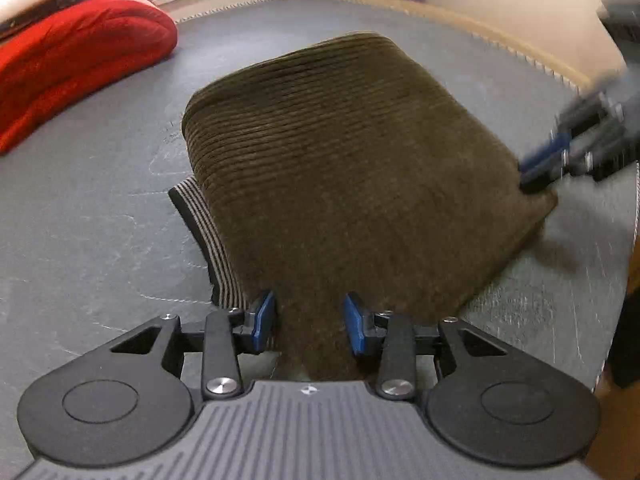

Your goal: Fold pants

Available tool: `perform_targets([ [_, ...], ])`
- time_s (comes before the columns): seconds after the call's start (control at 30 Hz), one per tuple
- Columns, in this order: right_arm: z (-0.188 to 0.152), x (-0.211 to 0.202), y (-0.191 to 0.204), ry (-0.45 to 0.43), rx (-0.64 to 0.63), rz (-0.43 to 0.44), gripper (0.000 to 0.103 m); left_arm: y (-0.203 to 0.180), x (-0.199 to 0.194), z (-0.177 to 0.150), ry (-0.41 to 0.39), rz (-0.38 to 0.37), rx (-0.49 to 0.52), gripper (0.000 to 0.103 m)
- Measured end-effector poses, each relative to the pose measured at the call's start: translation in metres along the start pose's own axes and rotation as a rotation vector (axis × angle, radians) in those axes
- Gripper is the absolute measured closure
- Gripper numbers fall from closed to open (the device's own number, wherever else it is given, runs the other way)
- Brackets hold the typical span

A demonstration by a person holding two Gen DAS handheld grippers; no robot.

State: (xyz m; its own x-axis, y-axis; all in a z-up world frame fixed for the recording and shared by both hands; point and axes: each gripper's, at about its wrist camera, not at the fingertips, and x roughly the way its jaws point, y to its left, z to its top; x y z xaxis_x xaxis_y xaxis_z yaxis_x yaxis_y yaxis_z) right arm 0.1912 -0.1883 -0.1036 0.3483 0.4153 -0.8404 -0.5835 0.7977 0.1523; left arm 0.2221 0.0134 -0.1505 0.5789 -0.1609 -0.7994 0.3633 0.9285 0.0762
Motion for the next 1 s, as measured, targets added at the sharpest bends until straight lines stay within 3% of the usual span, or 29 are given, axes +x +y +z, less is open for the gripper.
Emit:
perform_targets([
  [0.07, 0.011, -0.01, -0.008, 0.024, -0.036, 0.03, 0.076, 0.018, -0.007, 0.015, -0.019, -0.038, -0.094, 0.059],
  [0.13, 0.022, -0.017, -0.021, -0.055, -0.056, -0.006, 0.071, 0.039, -0.017, 0.029, -0.102, -0.039, -0.201, 0.054],
  [0.23, 0.042, -0.018, -0.06, -0.184, 0.198, -0.052, 0.068, 0.083, -0.012, 0.053, -0.184, -0.072, -0.428, 0.053],
  [0.3, 0.055, -0.013, -0.078, -0.237, 0.341, -0.072, 0.067, 0.108, 0.006, 0.064, -0.188, -0.111, -0.566, 0.043],
  [0.37, 0.062, -0.009, -0.088, -0.294, 0.41, -0.087, 0.065, 0.125, 0.029, 0.07, -0.183, -0.133, -0.69, 0.04],
  [0.43, 0.069, -0.003, -0.09, -0.312, 0.423, -0.081, 0.065, 0.136, 0.053, 0.073, -0.172, -0.165, -0.806, 0.031],
  [0.5, 0.078, 0.001, -0.092, -0.32, 0.405, -0.088, 0.065, 0.143, 0.08, 0.074, -0.134, -0.207, -0.905, 0.031],
  [0.53, 0.082, 0.005, -0.091, -0.318, 0.395, -0.082, 0.065, 0.149, 0.09, 0.077, -0.124, -0.224, -0.922, 0.048],
  [0.6, 0.086, 0.014, -0.095, -0.313, 0.388, -0.063, 0.063, 0.146, 0.089, 0.084, -0.143, -0.228, -0.864, 0.072],
  [0.63, 0.09, 0.017, -0.094, -0.312, 0.389, -0.064, 0.063, 0.145, 0.081, 0.088, -0.176, -0.23, -0.804, 0.076],
  [0.7, 0.093, 0.016, -0.091, -0.324, 0.392, -0.069, 0.063, 0.143, 0.053, 0.085, -0.267, -0.184, -0.742, 0.077],
  [0.77, 0.094, 0.015, -0.089, -0.34, 0.388, -0.065, 0.062, 0.144, 0.035, 0.072, -0.302, -0.128, -0.776, 0.076],
  [0.8, 0.096, 0.019, -0.087, -0.34, 0.374, -0.073, 0.061, 0.146, 0.04, 0.066, -0.273, -0.093, -0.773, 0.073],
  [0.87, 0.1, 0.034, -0.082, -0.326, 0.331, -0.127, 0.049, 0.155, 0.065, 0.056, -0.129, -0.029, -0.778, 0.072],
  [0.9, 0.101, 0.041, -0.081, -0.318, 0.321, -0.154, 0.049, 0.157, 0.067, 0.053, -0.109, 0.004, -0.781, 0.06],
  [0.93, 0.101, 0.049, -0.082, -0.313, 0.324, -0.174, 0.049, 0.154, 0.061, 0.057, -0.12, 0.048, -0.762, 0.06],
  [1.0, 0.1, 0.058, -0.082, -0.305, 0.347, -0.198, 0.049, 0.127, 0.029, 0.069, -0.215, 0.188, -0.594, 0.06],
])
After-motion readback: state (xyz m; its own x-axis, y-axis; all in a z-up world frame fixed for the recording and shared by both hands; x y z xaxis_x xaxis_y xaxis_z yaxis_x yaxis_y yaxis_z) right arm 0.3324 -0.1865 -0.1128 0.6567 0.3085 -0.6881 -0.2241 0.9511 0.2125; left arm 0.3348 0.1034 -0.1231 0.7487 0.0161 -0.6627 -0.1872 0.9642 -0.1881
